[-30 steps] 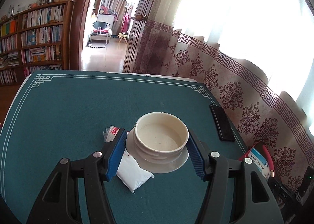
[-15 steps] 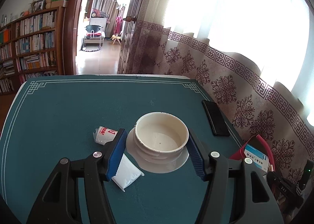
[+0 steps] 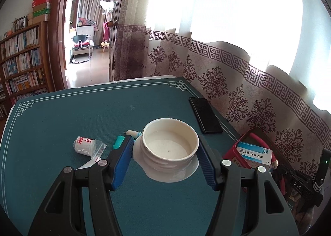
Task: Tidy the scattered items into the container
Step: 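Carry the serum bottle and cup lid into the red tin and release both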
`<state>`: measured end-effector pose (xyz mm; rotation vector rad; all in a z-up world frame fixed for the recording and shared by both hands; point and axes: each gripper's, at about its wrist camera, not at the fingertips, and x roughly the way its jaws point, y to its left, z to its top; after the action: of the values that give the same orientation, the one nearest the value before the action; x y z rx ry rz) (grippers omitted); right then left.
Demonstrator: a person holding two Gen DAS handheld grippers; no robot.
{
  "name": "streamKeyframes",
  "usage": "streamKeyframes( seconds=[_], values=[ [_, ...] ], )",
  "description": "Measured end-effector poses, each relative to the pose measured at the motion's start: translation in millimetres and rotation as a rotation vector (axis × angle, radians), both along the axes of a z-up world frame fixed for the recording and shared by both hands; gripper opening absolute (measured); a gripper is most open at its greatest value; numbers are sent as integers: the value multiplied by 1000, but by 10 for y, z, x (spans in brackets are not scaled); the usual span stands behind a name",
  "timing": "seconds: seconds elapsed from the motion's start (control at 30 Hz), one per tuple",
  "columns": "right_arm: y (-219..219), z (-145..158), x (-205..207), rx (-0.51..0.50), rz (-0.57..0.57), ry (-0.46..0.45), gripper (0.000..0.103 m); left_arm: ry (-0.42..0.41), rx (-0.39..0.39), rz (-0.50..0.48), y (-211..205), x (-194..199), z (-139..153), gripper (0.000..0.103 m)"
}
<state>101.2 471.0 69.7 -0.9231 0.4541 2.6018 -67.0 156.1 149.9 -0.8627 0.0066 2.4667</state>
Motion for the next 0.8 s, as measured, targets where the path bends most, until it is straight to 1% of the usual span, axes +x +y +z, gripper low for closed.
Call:
streamKeyframes(
  seconds=[0.13,0.2,0.27,0.3,0.6,0.8],
  values=[
    [-11,36,56,10,8,16,23,3,-16,-36,200,76,18,64],
    [-15,53,81,13,12,27,27,3,-26,-61,308,127,18,64],
    [-12,65,101,12,11,35,32,2,-36,-86,429,179,7,64],
    [-10,71,108,12,11,38,33,1,-40,-100,495,204,-1,64],
    [-13,77,229,25,2,52,34,-11,-72,-229,1139,454,-92,64],
    [-17,77,319,55,-13,51,34,-18,-90,-308,1534,606,-150,64]
  ],
)
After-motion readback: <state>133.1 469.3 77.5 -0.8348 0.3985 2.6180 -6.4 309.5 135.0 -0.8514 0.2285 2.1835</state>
